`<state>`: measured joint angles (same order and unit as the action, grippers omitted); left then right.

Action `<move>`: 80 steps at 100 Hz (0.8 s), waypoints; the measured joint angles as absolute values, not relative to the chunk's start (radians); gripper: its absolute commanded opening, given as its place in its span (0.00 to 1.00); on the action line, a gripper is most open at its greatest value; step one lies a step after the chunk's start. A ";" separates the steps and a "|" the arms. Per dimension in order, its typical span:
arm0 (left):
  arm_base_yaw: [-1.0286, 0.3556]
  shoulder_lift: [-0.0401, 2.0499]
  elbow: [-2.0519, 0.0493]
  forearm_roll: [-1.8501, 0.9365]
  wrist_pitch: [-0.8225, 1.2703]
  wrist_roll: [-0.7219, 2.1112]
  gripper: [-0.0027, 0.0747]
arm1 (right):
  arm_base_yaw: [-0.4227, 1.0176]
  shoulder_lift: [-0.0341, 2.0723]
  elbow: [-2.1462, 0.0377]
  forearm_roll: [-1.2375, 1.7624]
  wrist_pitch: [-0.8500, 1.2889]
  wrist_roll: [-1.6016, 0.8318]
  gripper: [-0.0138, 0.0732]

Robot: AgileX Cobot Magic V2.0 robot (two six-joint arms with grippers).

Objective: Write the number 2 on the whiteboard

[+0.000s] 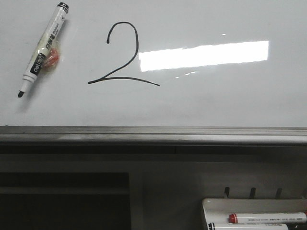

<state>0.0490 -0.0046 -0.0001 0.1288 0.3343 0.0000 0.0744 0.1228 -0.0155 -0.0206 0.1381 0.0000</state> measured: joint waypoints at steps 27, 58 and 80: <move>0.049 -0.005 0.000 0.129 0.334 0.000 0.01 | -0.040 -0.009 0.015 -0.042 0.187 0.049 0.08; 0.049 -0.005 0.000 0.129 0.334 0.000 0.01 | -0.041 -0.009 0.015 -0.053 0.315 0.055 0.08; 0.049 -0.005 0.000 0.129 0.334 0.000 0.01 | -0.041 -0.009 0.015 -0.054 0.315 0.055 0.08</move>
